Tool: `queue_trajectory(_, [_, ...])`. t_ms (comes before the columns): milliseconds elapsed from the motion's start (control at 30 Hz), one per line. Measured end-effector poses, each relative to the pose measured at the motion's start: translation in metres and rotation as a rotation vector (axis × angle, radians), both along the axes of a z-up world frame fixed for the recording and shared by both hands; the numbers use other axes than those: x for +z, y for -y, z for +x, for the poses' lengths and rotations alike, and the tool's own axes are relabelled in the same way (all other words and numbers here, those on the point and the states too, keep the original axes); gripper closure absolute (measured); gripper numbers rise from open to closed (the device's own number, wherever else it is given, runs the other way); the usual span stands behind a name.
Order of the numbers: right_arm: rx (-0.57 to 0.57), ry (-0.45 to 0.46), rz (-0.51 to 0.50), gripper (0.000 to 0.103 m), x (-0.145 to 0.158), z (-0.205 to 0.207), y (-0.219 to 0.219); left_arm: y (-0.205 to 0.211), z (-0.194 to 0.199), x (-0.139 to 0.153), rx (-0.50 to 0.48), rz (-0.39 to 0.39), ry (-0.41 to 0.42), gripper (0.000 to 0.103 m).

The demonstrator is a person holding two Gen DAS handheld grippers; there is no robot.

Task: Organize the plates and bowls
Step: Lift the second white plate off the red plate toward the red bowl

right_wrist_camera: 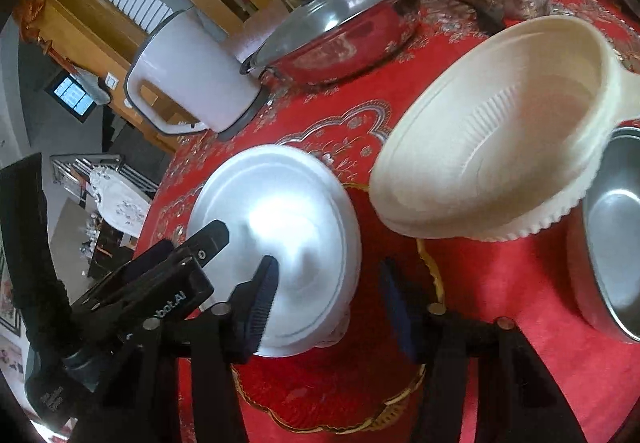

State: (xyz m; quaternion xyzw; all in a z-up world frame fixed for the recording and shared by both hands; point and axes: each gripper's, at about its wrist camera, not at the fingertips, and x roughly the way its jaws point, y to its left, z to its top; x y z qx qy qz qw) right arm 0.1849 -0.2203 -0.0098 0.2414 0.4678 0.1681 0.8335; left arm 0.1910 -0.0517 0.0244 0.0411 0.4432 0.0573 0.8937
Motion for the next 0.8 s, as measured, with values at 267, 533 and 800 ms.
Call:
queue_trajectory(267, [0.021,0.021,-0.037,0.065,0.003,0.000,-0.009,-0.002,0.005,-0.012,-0.022,-0.060,-0.053,0.085])
queue_trajectory(533, [0.041,0.050,-0.035,0.065,0.015,-0.009,-0.011,-0.014,-0.006,-0.004,-0.024,-0.124,-0.039,0.086])
queue_trajectory(800, [0.068,0.095,-0.070,0.065,0.034,-0.034,-0.024,-0.023,-0.034,0.011,-0.005,-0.103,0.002,0.086])
